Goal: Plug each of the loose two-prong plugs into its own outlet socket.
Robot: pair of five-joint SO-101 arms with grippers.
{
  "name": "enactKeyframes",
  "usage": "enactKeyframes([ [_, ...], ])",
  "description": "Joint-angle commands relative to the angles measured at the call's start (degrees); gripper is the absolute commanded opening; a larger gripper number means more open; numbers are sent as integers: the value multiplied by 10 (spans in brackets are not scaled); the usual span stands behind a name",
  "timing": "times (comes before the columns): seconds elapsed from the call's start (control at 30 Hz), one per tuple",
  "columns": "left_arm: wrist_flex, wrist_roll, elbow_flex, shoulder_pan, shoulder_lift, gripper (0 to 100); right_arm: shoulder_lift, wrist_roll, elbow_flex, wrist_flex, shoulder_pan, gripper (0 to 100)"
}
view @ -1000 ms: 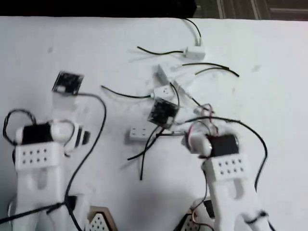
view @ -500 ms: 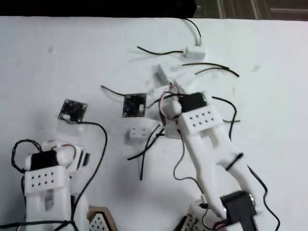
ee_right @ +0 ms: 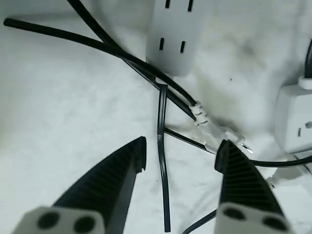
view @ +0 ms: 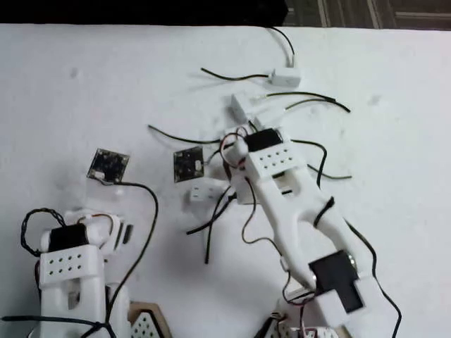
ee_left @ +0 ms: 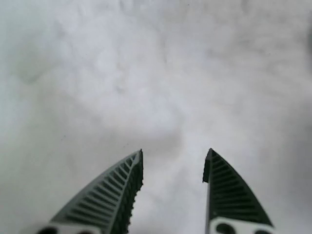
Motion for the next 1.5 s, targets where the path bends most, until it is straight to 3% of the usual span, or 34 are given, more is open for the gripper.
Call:
enactKeyframes([
  [0.0,-8,-6,0,-37,-9,207,29,5,-45,-7,-2,226],
  [0.13,-11,-6,0,-65,-10,207,81,5,-92,-5,14,226],
  [0.57,-11,-6,0,-65,-10,207,171,5,-141,-5,30,218],
  [0.83,-11,-6,0,-65,-10,207,196,5,-141,-4,39,19],
  [0.97,-11,-6,0,-64,-10,207,153,-6,-141,23,39,17],
  [1.47,-25,-3,0,-64,-10,207,-109,-290,-138,201,39,17],
])
